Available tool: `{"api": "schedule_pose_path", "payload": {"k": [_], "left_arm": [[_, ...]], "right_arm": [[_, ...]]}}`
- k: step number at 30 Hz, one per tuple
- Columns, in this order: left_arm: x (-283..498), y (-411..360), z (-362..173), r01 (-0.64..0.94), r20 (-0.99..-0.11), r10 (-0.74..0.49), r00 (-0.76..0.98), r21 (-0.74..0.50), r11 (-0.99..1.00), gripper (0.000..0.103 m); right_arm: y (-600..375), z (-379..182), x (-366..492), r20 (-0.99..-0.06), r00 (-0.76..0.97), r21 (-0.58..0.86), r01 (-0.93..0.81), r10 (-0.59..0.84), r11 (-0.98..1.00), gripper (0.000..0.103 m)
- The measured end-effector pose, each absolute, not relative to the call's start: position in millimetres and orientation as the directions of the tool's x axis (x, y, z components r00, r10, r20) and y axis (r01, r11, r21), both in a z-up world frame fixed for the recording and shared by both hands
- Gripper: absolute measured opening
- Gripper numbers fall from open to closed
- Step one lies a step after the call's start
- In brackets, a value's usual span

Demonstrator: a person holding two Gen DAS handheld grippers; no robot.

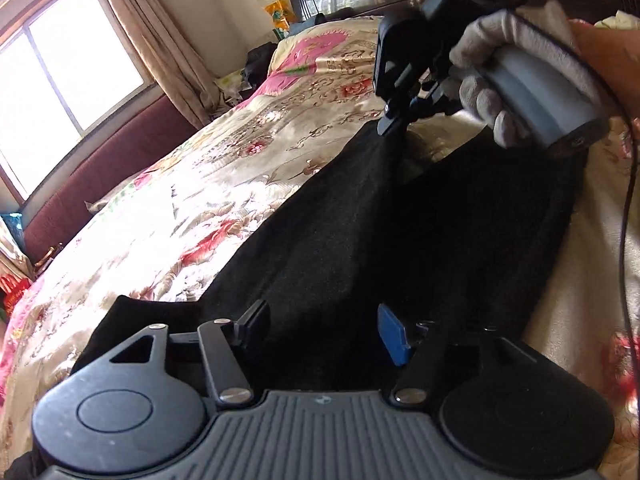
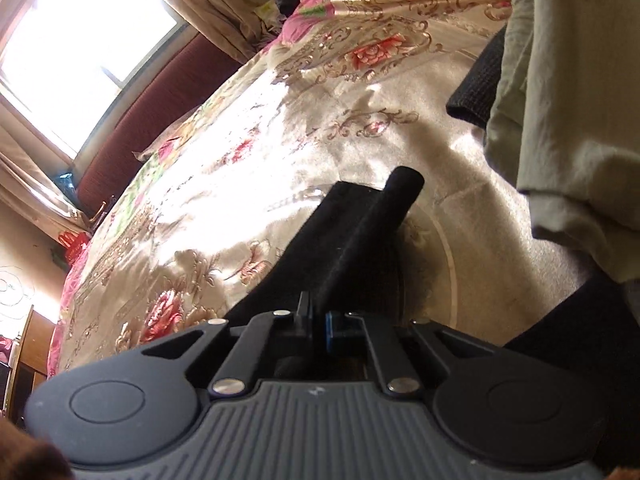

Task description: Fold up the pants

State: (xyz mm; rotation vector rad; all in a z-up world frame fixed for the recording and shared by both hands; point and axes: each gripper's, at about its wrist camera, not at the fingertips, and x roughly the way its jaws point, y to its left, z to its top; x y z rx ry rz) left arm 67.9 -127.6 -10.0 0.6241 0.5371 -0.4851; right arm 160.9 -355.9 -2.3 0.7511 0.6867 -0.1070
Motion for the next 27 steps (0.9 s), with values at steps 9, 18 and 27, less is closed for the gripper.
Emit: {"api": "schedule_pose_path", "payload": {"k": [9,18,27], "left_arm": [[81.8,-123.8,16.3,0.551,-0.596,-0.241,0.766,0.414,0.725,0.029],[36.2,-104.7,27.3,0.611,-0.610,-0.294,0.736,0.409,0.678,0.026],[34.4,-122.8,-5.3,0.642,-0.663,-0.246,0.708,0.458,0.615,0.029]], "right_arm": [[-355.4,70.1,128.7,-0.490,0.849,0.611,0.175,0.196,0.772,0.005],[-368.0,74.7,28.3,-0.469,0.874,0.507,0.149,0.127,0.849,0.004],[-392.2,-13.2,33.0,-0.629,0.764,0.571,0.325,0.146,0.754,0.009]]}}
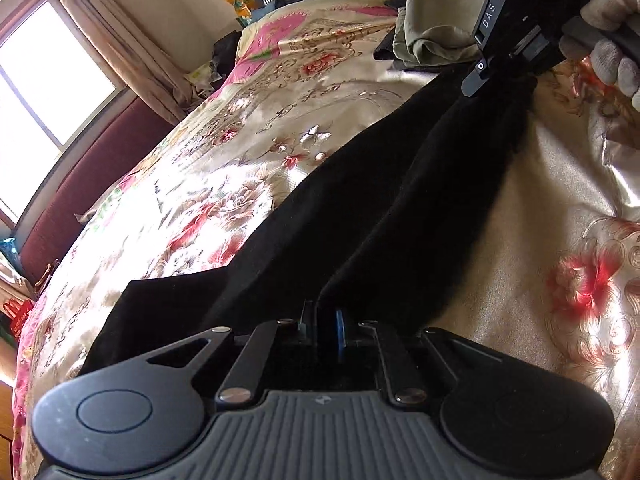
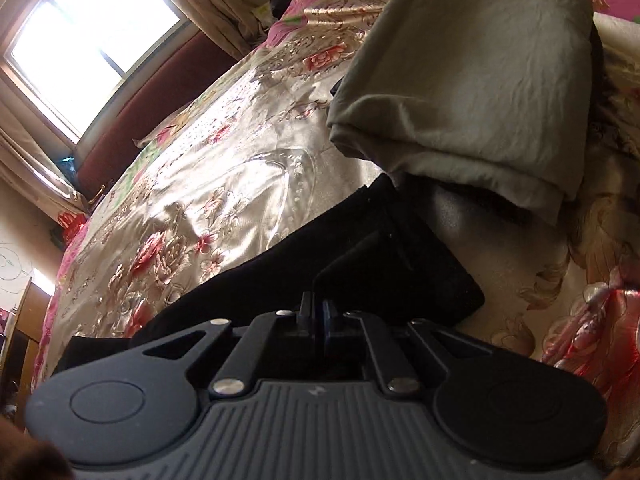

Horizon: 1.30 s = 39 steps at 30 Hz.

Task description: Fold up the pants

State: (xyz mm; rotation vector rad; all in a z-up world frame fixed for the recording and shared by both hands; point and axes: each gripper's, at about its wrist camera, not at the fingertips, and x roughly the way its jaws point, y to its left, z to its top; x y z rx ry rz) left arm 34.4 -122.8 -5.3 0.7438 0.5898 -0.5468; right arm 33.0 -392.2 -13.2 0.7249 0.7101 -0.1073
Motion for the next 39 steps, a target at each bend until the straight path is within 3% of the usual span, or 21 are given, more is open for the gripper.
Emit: {"api": "schedule_pose_path", "payload": {"k": [3,4,7,17,21,22,24,25,26,27,29,35,37,39], "left_arm": [[35.7,-125.2,-5.4,0.640,-0.661,-0.246,0.709,0.458,0.616,0.029],[35.5,-126.5,-5.5,0.638,-0.657,-0.245,0.713,0.462,0.616,0.029],[31.4,-129.0,-6.2,0.638,-0.644,-0.258,0.720,0.469,0.610,0.037],[19.2,-123.9,6.4,0.652,-0.613,-0.323,0.721,0.442,0.615,0.051],[12.3,-123.8,8.0,0.648,-0.575,-0.348,0.740,0.471,0.599,0.060],[11.2,-124.7,7.1,0.649,-0.571,-0.352,0.741,0.478,0.591,0.067],[10.3,-128.4,0.5,0.652,-0.573,-0.347,0.742,0.499,0.571,0.076],[11.0,-130.9,-4.5,0.654,-0.580,-0.338,0.741,0.511,0.558,0.076],[12.6,-133.9,-10.7,0.658,-0.591,-0.327,0.737,0.521,0.543,0.075],[15.0,-136.8,-14.8,0.669,-0.609,-0.320,0.726,0.519,0.532,0.071],[20.2,-139.8,-13.9,0.693,-0.638,-0.325,0.698,0.488,0.531,0.039],[19.2,-137.5,14.6,0.672,-0.571,-0.380,0.728,0.484,0.560,0.038],[18.8,-142.6,1.2,0.689,-0.602,-0.364,0.711,0.492,0.532,0.038],[15.5,-146.4,-16.5,0.716,-0.653,-0.334,0.680,0.492,0.495,0.039]], "right_arm": [[-399.5,-11.1,35.0,-0.606,0.780,0.611,0.328,0.158,0.721,0.016],[-401.2,-12.6,34.8,-0.605,0.779,0.624,0.337,0.163,0.705,0.022],[-405.4,-21.2,32.3,-0.585,0.787,0.676,0.343,0.193,0.652,0.032],[-410.8,-21.8,21.9,-0.598,0.786,0.695,0.408,0.159,0.592,0.032],[-409.7,-22.6,24.5,-0.618,0.769,0.683,0.424,0.161,0.596,0.045],[-408.8,-24.4,27.3,-0.620,0.767,0.684,0.424,0.166,0.594,0.046],[-405.7,-25.2,32.6,-0.623,0.769,0.671,0.429,0.146,0.604,0.044],[-404.4,-24.2,34.5,-0.626,0.769,0.661,0.433,0.131,0.613,0.026],[-403.5,-22.5,36.4,-0.628,0.768,0.653,0.434,0.124,0.621,0.005],[-403.7,-20.1,38.4,-0.623,0.771,0.658,0.425,0.132,0.621,0.006],[-404.1,-8.6,39.5,-0.597,0.789,0.668,0.391,0.142,0.634,0.005],[-406.1,39.8,14.0,-0.436,0.893,0.684,0.251,0.108,0.685,0.005],[-407.7,22.9,14.1,-0.480,0.872,0.662,0.286,0.098,0.693,0.007],[-409.3,-4.4,19.3,-0.590,0.803,0.611,0.383,0.077,0.693,0.007]]}}
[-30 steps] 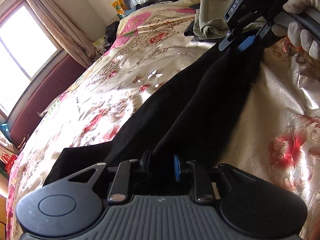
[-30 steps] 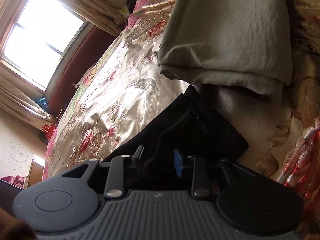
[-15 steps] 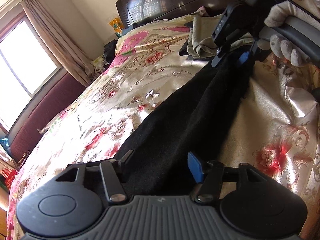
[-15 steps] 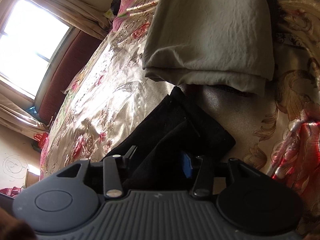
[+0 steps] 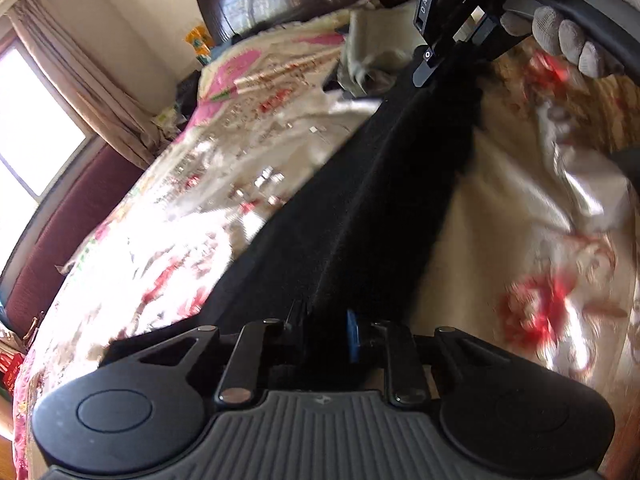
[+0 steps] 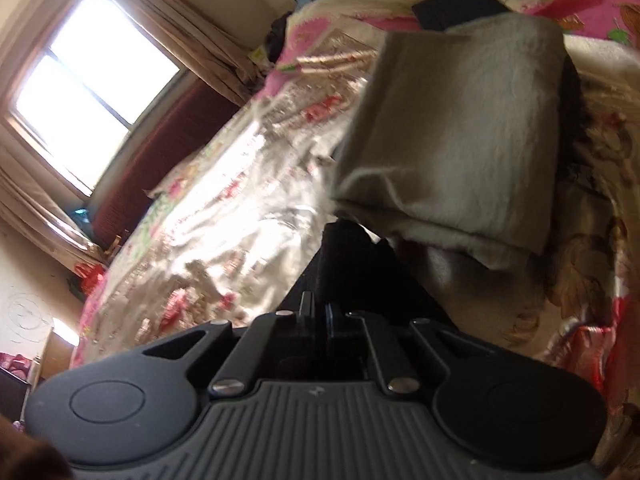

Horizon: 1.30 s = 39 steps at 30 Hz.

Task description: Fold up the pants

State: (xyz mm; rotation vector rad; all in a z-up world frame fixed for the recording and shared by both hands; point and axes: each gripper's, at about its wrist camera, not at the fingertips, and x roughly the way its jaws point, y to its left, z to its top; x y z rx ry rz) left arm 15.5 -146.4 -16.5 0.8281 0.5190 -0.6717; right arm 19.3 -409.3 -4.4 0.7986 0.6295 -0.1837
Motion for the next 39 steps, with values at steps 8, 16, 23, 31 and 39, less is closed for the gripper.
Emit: {"api": "schedule_pose_path", "payload": {"k": [8,16,23,31,39], "left_arm": [[10.1,-141.9,-15.0,0.712,-0.645,-0.341,0.684,0.487,0.506,0.039],[10.1,-138.3,-9.5,0.732,-0.661,-0.364,0.656,0.440,0.520,0.039],[11.0,-137.4,-2.1,0.745,-0.672,-0.384,0.633,0.395,0.537,0.038],[6.0,-130.4,4.4,0.740,-0.661,-0.394,0.639,0.389,0.549,0.039],[7.5,-133.0,8.1,0.720,-0.638,-0.392,0.663,0.398,0.569,0.039]], "right_arm": [[-418.0,-33.3,6.6,-0.614,0.784,0.651,0.435,0.094,0.622,0.006],[-424.2,-28.6,2.6,-0.610,0.789,0.646,0.442,0.072,0.622,0.004],[-427.8,-33.0,5.1,-0.625,0.778,0.638,0.462,0.063,0.616,0.004],[-430.1,-25.1,-21.7,-0.628,0.774,0.654,0.474,0.076,0.589,0.043],[-424.3,-45.1,-18.6,-0.568,0.814,0.760,0.463,0.120,0.455,0.052]]}}
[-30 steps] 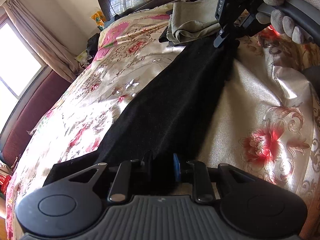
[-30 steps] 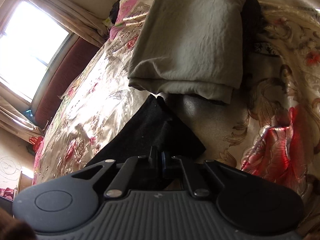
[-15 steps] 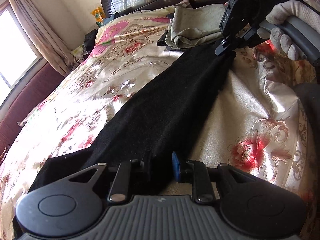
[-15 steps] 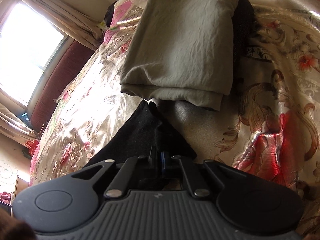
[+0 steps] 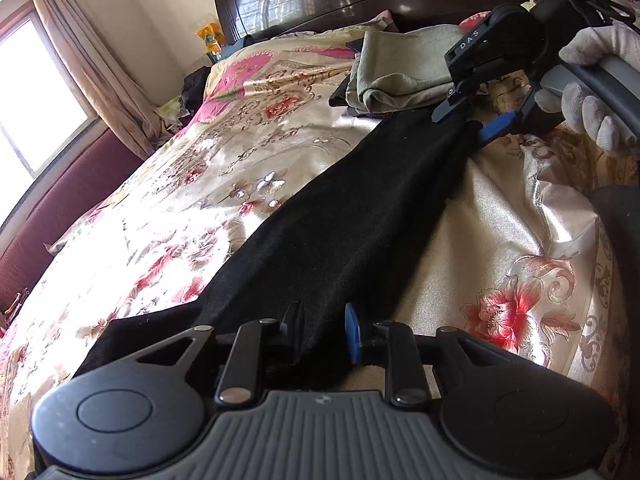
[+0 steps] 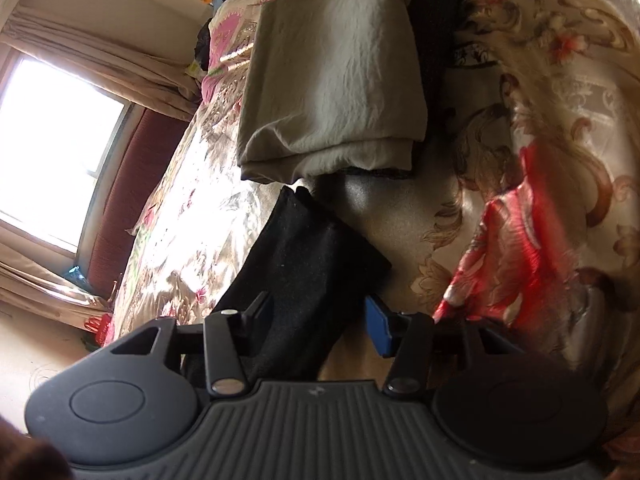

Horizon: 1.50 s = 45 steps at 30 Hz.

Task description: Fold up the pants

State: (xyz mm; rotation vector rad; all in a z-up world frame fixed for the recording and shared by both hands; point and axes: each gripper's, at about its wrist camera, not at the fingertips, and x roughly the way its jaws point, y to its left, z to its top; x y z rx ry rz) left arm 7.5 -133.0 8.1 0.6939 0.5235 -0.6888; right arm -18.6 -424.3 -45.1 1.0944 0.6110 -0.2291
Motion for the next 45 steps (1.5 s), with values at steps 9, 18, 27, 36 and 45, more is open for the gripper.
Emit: {"api": "schedule_pose_path", "payload": {"k": [9,18,27,36,45], "left_arm": [[15.0,-139.0,6.7,0.714,-0.620,-0.404,0.672,0.399,0.576,0.044],[24.2,-145.1,1.2,0.725,-0.631,-0.410,0.658,0.384,0.572,0.045],[26.5,-161.0,-4.5,0.750,-0.656,-0.408,0.635,0.398,0.529,0.046],[29.3,-175.0,-12.4,0.753,-0.688,-0.365,0.627,0.416,0.509,0.056],[9.7,-203.3,-1.8,0.822,-0.713,-0.472,0.518,0.264,0.505,0.058]], "right_arm": [[-406.4,-37.6,-12.9,-0.571,0.818,0.742,0.478,0.069,0.470,0.049],[-394.1,-50.0,37.9,-0.599,0.799,0.682,0.476,0.051,0.555,0.046],[-415.0,-57.0,3.6,-0.535,0.838,0.776,0.438,0.108,0.453,0.007],[-412.1,-65.7,30.7,-0.550,0.823,0.775,0.440,0.141,0.454,0.012],[-452.8,-29.9,-29.6,-0.358,0.927,0.887,0.299,0.113,0.352,0.006]]}}
